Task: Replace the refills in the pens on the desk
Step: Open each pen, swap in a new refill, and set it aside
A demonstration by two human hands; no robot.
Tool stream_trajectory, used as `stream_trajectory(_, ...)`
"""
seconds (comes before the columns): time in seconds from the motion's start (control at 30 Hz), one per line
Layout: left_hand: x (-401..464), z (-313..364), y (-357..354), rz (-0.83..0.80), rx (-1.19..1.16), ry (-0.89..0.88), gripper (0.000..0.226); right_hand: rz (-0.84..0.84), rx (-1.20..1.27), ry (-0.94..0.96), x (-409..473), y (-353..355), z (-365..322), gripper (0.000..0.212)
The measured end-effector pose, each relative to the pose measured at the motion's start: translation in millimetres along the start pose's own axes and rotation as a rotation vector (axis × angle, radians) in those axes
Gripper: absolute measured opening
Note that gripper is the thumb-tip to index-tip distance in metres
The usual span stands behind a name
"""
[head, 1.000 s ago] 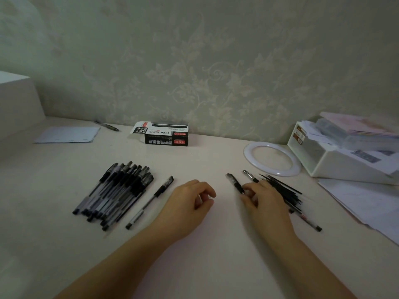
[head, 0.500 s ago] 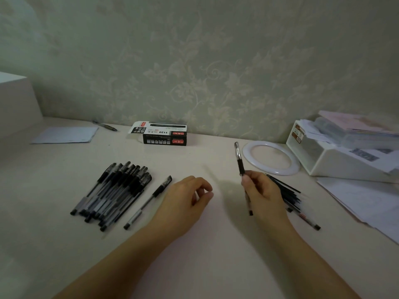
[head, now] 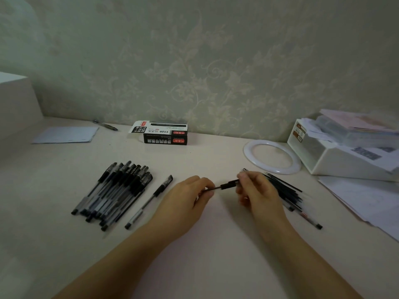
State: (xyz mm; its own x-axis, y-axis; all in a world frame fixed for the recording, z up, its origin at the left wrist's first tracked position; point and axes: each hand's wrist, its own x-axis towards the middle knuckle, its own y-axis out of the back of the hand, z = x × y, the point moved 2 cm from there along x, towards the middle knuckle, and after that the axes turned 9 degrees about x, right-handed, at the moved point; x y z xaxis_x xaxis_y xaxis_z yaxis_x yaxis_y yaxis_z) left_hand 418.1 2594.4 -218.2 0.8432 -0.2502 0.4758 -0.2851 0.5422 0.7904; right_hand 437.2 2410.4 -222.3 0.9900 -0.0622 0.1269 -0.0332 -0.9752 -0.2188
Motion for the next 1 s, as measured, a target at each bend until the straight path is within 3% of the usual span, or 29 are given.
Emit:
stream_trajectory(0.13,0,1,2,0.008,0.031,0.011,0.01,-0.004,-0.045,0.018,3,7,0,0.013)
stream_trajectory(0.37,-1,6,-3,-0.087,-0.03,-0.068,0.013,-0.276,-0.112,0.015,-6,-7,0,0.005)
stream_trajectory(0.8,-1,7,4,-0.101,0.166,-0.04,0.021,-0.318,-0.129,0.029,-9,-11,-1,0.01)
stream_trajectory(1.0,-2,7,5,-0.069,0.22,-0.022,0.036,-0.302,-0.143,0.042,-8,-9,-1,0.009)
